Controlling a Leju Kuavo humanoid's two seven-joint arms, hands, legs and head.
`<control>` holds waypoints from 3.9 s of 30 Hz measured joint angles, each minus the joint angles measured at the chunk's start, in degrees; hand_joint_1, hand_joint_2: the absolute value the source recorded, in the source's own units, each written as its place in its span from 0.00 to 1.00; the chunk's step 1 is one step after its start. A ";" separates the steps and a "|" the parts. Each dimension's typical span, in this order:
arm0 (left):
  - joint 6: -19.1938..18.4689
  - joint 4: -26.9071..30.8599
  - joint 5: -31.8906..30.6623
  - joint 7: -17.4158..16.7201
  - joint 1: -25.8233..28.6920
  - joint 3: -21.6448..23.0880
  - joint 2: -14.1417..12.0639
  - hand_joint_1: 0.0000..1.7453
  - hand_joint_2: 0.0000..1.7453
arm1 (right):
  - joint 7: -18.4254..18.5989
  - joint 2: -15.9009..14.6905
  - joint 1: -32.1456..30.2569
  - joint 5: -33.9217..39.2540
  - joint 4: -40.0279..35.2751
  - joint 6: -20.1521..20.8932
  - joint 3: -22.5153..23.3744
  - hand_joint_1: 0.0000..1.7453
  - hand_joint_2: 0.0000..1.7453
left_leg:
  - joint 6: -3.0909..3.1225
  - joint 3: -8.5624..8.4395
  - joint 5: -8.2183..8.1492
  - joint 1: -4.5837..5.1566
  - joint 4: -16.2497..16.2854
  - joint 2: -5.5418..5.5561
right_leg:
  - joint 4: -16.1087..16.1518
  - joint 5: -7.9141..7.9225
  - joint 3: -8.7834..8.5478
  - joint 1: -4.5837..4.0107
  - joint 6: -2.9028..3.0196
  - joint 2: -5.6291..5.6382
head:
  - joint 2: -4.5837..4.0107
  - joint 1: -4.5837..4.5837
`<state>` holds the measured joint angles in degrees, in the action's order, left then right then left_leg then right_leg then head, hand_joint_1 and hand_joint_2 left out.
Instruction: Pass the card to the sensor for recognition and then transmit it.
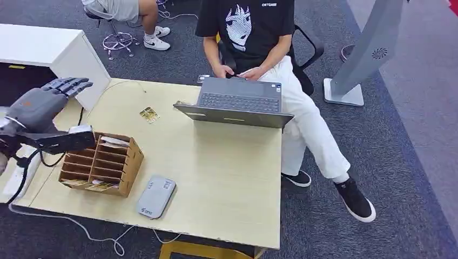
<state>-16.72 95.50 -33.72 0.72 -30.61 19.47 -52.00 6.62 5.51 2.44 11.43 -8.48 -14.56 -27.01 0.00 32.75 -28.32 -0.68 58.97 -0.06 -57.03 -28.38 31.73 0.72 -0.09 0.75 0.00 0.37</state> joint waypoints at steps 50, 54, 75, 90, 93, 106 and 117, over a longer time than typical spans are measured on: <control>-4.63 -4.07 17.50 4.75 0.76 6.69 -3.32 0.00 1.00 | 0.55 -0.07 0.21 -1.82 0.00 0.66 -1.88 0.00 1.00 | 0.00 0.00 0.00 -0.02 0.00 -0.02 | -0.02 0.00 -0.01 -0.01 0.00 0.04 | 0.00 0.00; -6.34 -3.81 19.02 4.59 0.73 6.69 -4.96 0.00 1.00 | 0.52 -0.09 0.21 -1.84 0.00 0.79 -1.95 0.00 1.00 | -0.01 0.00 0.00 -0.03 0.00 -0.02 | -0.03 0.00 -0.01 -0.01 0.00 0.04 | -0.02 0.00; -7.58 -2.22 16.30 0.51 -5.92 11.92 -10.27 0.00 1.00 | 0.33 -0.22 0.22 -0.81 0.00 0.96 -1.99 0.00 1.00 | 0.00 -0.01 0.00 -0.02 0.00 -0.02 | -0.02 0.01 -0.01 -0.01 0.01 0.05 | 0.00 0.00; -7.17 -2.24 16.78 0.99 -6.37 14.39 -10.31 0.00 1.00 | 0.33 -0.22 0.22 -0.81 0.00 0.94 -1.99 0.00 1.00 | -0.01 -0.01 0.00 -0.02 0.00 -0.02 | -0.02 0.01 -0.02 -0.01 0.01 0.04 | 0.00 0.00; -7.08 -2.26 16.85 1.01 -6.37 14.76 -10.33 0.00 1.00 | 0.33 -0.22 0.22 -0.81 0.00 0.94 -1.99 0.00 1.00 | 0.00 -0.01 0.00 -0.02 0.00 -0.02 | -0.02 0.01 -0.02 -0.01 0.01 0.04 | 0.00 -0.02; -3.91 -5.50 12.26 0.33 -5.28 16.22 -8.94 0.00 1.00 | 0.37 -0.22 0.22 -0.81 0.00 0.94 -1.99 0.00 1.00 | -0.01 -0.02 0.00 -0.01 0.00 -0.03 | -0.02 0.01 -0.01 0.00 0.01 0.05 | 0.00 0.00; -1.97 -9.65 11.28 0.59 -3.23 17.03 -6.77 0.00 1.00 | 0.42 -0.22 0.22 -0.81 0.00 0.94 -1.99 0.00 1.00 | 0.00 -0.01 0.00 -0.02 0.00 -0.02 | -0.02 0.01 -0.02 -0.01 0.01 0.04 | -0.02 -0.02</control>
<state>-18.69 85.85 -22.45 1.31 -33.84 36.50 -58.77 7.04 5.29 2.66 10.62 -8.48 -13.62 -29.00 0.00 32.74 -28.31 -0.69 58.98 -0.08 -57.05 -28.36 31.71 0.72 -0.08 0.79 -0.02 0.35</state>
